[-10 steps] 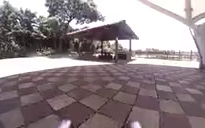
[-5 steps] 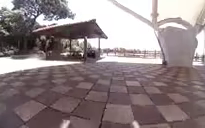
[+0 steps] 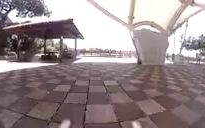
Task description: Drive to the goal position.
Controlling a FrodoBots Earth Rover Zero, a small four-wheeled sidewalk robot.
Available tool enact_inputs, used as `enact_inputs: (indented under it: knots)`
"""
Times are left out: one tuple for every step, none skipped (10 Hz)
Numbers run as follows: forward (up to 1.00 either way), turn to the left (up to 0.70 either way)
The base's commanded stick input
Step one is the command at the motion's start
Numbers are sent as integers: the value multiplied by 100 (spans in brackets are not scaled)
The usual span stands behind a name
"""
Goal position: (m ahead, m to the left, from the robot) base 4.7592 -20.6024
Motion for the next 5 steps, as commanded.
enact_inputs:
  knots:
    - [0, -45]
    - [0, -45]
    - [0, -45]
    - [0, -45]
    - [0, -45]
